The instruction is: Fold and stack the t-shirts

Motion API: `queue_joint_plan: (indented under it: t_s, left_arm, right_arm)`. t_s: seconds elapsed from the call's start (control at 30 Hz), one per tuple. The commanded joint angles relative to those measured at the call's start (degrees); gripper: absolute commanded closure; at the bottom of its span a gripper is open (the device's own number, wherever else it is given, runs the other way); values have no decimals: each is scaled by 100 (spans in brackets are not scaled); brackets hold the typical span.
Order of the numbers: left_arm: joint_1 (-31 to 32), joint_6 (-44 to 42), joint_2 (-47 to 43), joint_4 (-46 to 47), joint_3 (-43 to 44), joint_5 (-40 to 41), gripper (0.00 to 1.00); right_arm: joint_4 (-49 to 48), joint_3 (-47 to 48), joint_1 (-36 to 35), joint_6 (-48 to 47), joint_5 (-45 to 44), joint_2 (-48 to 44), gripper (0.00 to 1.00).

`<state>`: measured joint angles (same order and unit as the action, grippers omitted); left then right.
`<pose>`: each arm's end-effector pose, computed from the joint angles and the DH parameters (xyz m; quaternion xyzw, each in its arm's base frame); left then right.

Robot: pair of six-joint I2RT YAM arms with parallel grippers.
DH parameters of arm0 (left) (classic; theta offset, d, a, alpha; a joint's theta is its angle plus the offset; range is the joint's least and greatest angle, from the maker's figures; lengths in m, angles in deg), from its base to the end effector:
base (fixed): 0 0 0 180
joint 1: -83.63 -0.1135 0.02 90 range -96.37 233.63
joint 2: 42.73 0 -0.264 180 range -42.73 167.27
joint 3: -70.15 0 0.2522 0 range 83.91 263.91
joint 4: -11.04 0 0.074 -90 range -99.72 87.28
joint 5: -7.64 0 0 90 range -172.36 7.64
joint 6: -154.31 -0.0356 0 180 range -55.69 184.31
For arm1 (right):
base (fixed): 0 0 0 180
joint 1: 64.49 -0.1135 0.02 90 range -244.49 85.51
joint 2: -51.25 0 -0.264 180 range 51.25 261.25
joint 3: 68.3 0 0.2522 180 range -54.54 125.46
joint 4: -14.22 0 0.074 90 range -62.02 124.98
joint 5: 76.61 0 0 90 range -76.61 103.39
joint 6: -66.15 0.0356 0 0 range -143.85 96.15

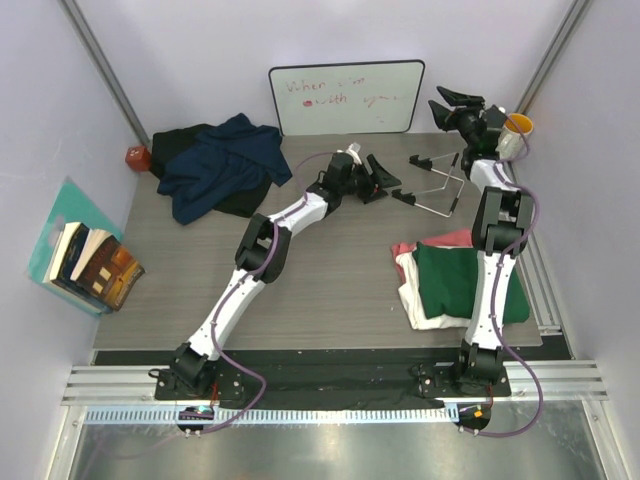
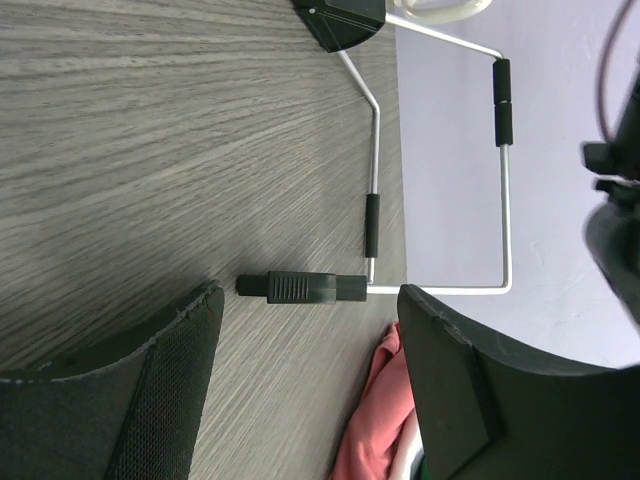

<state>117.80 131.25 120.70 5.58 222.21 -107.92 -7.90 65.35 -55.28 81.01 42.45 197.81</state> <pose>0.5059 -0.3620 0.1083 -0.0944 0.7885 -0.5617 0.2321 0.5850 -0.0773 0.2195 0.4224 0.5017 0.6555 0.3745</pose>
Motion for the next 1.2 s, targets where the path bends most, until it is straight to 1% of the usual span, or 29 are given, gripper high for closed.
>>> queue_joint_plan:
  t_s: [0.0,0.03,0.13,0.23,0.33,0.43,0.5,0.57,0.63,0.7,0.73,0.83,0.9,0.97,1.07,1.13,1.17]
  left_arm:
    - [28,-286,66,-619,-75,157,27]
    - [28,-295,57,-619,-127,131,27]
    - [28,-313,-30,-619,-233,69,27]
    - [-16,-357,-136,-619,-321,34,27]
    - [-69,-366,-207,-627,-356,16,27]
    - [-174,-365,-303,-627,-514,-19,27]
    - [-209,-400,-444,-627,-654,-98,27]
    - [-262,-444,-645,-627,-812,-159,27]
    - [-306,-515,-795,-627,-1111,-273,28]
    - [-341,-497,-980,-479,-1461,-466,28]
    - [-359,-506,-1050,-286,-1620,-720,28]
    - [-376,-541,-1515,-4,-2358,-932,27]
    - [-385,-629,-1839,-3,-2841,-977,27]
    - [-403,-699,-1999,14,-3124,-1170,27]
    - [-455,-857,-2324,-12,-3660,-1416,28]
    - [-517,-971,-2623,-65,-4073,-1425,28]
    - [-543,-1042,-2702,-74,-4196,-1451,26]
  right_arm:
    - [-25,-587,256,-817,355,-1304,48]
    - [-112,-756,309,-983,285,-1436,48]
    - [72,-1240,563,-1239,302,-1858,48]
    - [1237,-1337,801,-1897,679,-2113,48]
    - [1696,-1636,828,-2355,654,-2404,49]
    - [2522,-1750,819,-2891,645,-2571,49]
    - [2778,-1969,819,-3154,601,-2737,50]
    - [2849,-2223,810,-3165,627,-2834,49]
    - [2963,-2382,801,-3261,619,-2957,50]
    - [3261,-2453,810,-3549,549,-3028,50]
    - [3776,-2427,810,-3882,418,-3080,50]
    - [3956,-2620,959,-4183,224,-3274,49]
    - [4036,-2752,1170,-4245,179,-3485,49]
    - [4124,-2901,1302,-4220,284,-3573,49]
    - [4378,-3147,1302,-4184,372,-3582,49]
    - [4519,-3270,1224,-4219,364,-3573,49]
    - [4546,-3358,1197,-4315,242,-3582,49]
